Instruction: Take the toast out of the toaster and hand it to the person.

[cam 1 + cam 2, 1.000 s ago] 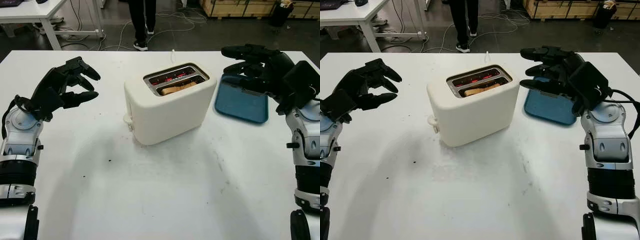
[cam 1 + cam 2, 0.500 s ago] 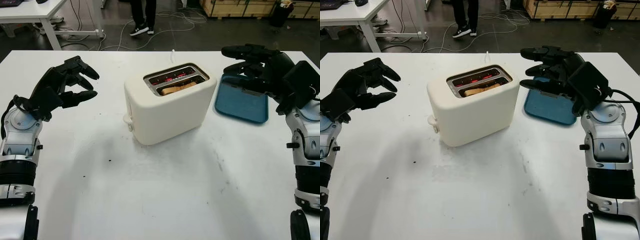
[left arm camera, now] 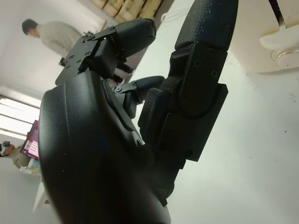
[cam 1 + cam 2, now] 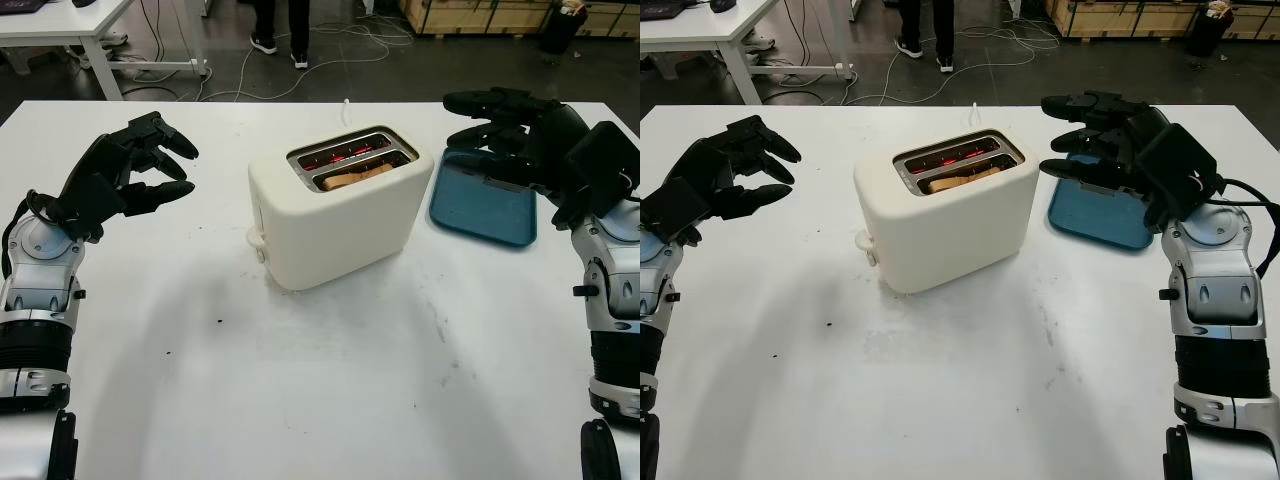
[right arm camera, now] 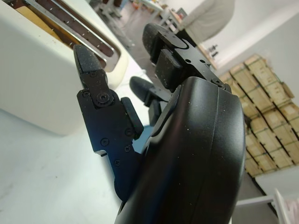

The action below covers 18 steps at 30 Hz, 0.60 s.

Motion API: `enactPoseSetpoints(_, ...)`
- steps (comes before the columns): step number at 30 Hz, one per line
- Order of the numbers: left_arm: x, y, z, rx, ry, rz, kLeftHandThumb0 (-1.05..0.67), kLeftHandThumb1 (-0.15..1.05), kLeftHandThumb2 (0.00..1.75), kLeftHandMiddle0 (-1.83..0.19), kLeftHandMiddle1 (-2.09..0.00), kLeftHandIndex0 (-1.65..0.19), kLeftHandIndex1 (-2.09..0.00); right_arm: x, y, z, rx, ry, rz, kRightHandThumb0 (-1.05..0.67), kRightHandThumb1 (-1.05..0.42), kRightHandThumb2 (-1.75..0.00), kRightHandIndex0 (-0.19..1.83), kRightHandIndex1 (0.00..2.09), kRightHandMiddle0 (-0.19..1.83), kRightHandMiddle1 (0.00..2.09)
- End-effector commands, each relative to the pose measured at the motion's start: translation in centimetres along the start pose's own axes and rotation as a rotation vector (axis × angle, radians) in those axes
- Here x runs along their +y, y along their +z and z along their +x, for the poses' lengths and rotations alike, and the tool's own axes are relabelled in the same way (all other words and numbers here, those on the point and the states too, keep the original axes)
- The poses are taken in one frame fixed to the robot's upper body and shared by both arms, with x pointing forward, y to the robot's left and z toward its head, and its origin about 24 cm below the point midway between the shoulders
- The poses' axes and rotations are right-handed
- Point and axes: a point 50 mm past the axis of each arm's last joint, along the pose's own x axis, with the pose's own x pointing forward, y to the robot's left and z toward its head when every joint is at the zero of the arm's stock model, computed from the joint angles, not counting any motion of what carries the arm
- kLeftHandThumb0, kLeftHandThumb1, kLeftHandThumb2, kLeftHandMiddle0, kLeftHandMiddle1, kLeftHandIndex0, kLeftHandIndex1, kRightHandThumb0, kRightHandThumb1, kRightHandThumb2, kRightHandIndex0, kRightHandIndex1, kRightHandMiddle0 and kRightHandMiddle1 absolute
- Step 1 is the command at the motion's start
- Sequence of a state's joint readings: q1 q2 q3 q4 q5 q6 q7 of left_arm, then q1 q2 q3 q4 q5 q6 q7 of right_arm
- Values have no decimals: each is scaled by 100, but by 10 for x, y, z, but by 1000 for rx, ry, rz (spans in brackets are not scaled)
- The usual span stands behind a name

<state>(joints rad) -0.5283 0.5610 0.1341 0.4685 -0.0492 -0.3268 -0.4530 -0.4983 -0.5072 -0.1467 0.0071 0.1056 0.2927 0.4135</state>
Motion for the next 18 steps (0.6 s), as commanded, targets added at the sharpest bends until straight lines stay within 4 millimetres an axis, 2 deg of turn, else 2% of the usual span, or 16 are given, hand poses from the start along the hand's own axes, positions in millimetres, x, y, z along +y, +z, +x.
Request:
enactPoseSetpoints(1,1,2,1,-13,11,-6,-105,92,7,-32,-146,-31,-135,-1,2,1,-17,-7,-1,-32,-77,0,26,100,60,17)
enactPoseSetpoints(18,1,1,1,-17,12,-2,-105,92,7,-32,-145,-32,-134,-1,2,1,-14,-7,2,-33,-77,0,25,100,59,17)
